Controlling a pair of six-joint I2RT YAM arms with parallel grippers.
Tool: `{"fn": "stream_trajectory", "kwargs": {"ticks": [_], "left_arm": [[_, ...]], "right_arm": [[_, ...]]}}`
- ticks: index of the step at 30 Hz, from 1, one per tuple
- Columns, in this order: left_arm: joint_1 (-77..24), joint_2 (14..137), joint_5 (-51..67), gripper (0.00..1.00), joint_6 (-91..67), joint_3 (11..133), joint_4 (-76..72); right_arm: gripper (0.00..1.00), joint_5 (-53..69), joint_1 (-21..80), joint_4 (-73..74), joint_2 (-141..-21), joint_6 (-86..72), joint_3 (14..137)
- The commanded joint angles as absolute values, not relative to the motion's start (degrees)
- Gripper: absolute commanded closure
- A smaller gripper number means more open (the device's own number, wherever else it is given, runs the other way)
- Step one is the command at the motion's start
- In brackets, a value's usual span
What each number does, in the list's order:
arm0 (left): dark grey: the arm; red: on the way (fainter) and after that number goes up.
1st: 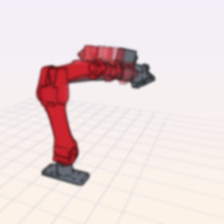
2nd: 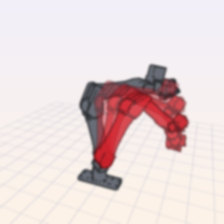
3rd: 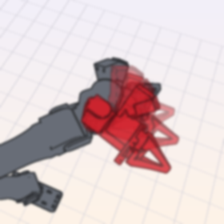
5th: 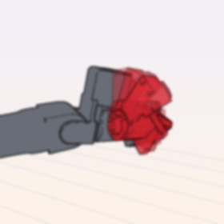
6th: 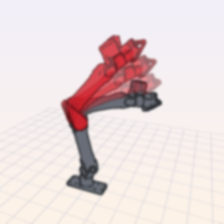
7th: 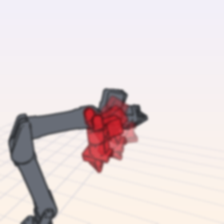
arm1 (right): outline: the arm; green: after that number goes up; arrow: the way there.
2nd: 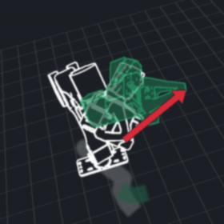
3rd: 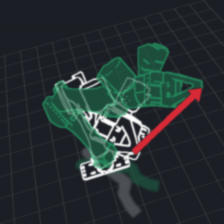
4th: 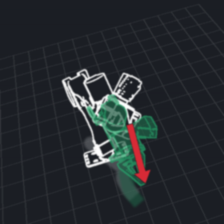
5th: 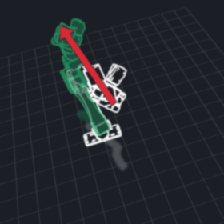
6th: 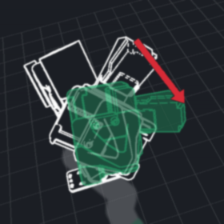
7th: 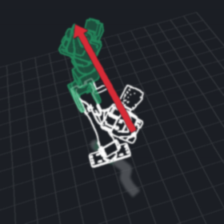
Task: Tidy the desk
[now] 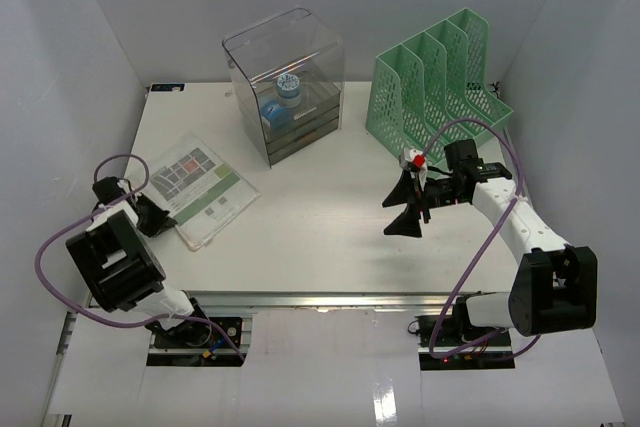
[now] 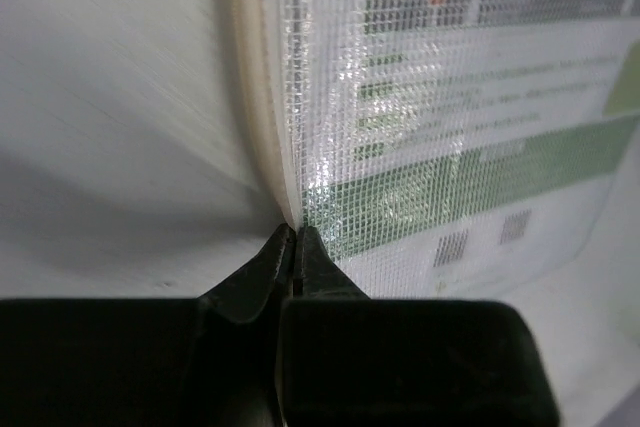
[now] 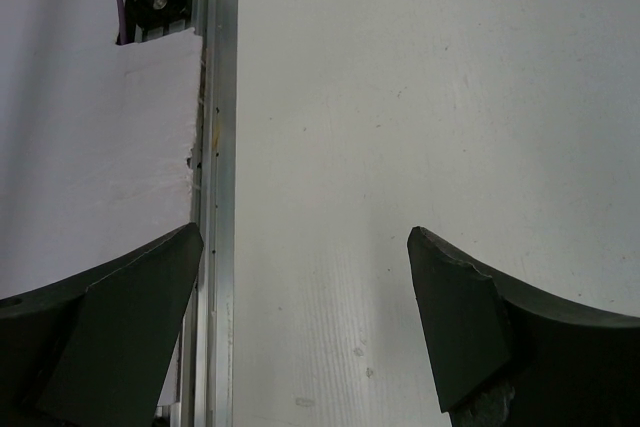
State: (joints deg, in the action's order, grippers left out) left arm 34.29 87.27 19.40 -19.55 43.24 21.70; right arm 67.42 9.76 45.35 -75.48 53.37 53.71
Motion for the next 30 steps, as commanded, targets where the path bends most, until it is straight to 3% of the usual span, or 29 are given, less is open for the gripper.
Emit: {"fn": "stream_trajectory", "kwargs": {"ticks": [1, 6, 13, 24, 30], "left_arm": [[33.94, 78.29, 32.43, 0.99, -20.22, 39.76, 21.73], [34.01, 69.2, 37.86, 1.0, -24.09, 35.0, 21.58], [33.93, 58.8, 45.42, 1.0, -29.93, 30.66, 23.34], [33.22, 50.94, 51.85, 1.0, -38.0, 26.53, 25.75], [33.24, 50.25, 53.47, 1.0, -39.73, 25.46, 25.84]], "right_arm": [[0.1, 70.94, 10.6, 46.16, -74.9, 53.61, 53.49], [0.1, 64.38, 17.82, 37.49, -76.29, 44.5, 53.94], [0.1, 42.67, 35.79, 19.38, -75.54, 28.09, 55.66], [0.1, 11.83, 65.61, -6.17, -76.92, 48.3, 50.07], [0.1, 7.4, 72.8, -14.49, -85.76, 50.46, 53.79]]}}
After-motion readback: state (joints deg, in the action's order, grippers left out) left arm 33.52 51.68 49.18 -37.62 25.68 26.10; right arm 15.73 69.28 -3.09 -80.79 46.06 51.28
